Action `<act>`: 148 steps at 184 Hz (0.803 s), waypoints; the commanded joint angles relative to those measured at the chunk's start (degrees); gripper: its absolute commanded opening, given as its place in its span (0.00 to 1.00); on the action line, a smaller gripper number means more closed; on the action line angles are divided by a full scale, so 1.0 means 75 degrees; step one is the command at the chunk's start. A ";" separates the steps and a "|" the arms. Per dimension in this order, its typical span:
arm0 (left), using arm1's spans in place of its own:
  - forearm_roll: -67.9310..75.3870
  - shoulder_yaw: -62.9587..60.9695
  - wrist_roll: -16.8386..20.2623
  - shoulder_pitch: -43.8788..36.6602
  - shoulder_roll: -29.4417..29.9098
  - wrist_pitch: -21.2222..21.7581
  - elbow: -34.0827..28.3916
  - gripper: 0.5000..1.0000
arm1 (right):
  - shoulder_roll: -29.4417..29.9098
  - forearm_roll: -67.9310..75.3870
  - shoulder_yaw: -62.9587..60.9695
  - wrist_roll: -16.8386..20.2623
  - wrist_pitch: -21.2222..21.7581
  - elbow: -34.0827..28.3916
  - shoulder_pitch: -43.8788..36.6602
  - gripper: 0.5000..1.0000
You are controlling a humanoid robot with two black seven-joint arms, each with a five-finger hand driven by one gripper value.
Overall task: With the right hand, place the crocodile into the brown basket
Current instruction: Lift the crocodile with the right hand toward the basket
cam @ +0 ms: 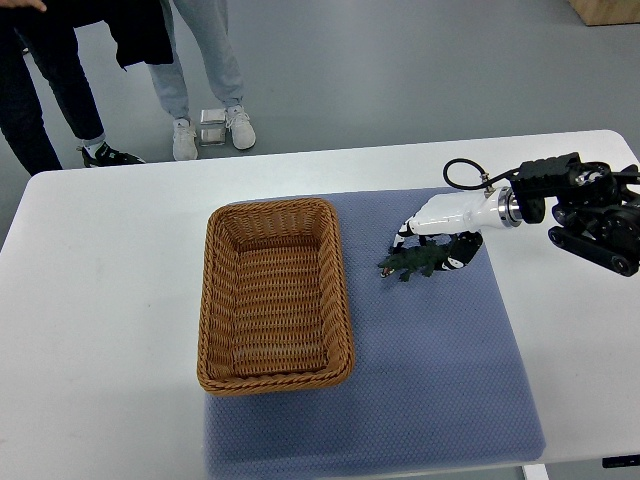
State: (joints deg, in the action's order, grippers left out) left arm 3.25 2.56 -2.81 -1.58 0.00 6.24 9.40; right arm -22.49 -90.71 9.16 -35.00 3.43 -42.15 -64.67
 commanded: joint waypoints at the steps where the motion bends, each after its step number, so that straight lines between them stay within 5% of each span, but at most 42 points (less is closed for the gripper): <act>1: 0.0000 -0.0002 0.0000 0.0000 0.0000 0.0000 0.0000 1.00 | -0.0012 0.0071 -0.0038 0.0000 0.0000 0.0007 -0.0013 0.02; 148: 0.0000 -0.0002 0.0000 0.0000 0.0000 0.0000 0.0000 1.00 | -0.0130 0.0622 -0.0635 0.0000 0.0117 0.0007 -0.0060 0.00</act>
State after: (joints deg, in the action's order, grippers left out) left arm 3.25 2.55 -2.81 -1.58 0.00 6.24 9.40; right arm -23.46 -87.03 4.85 -35.00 4.15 -42.10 -65.05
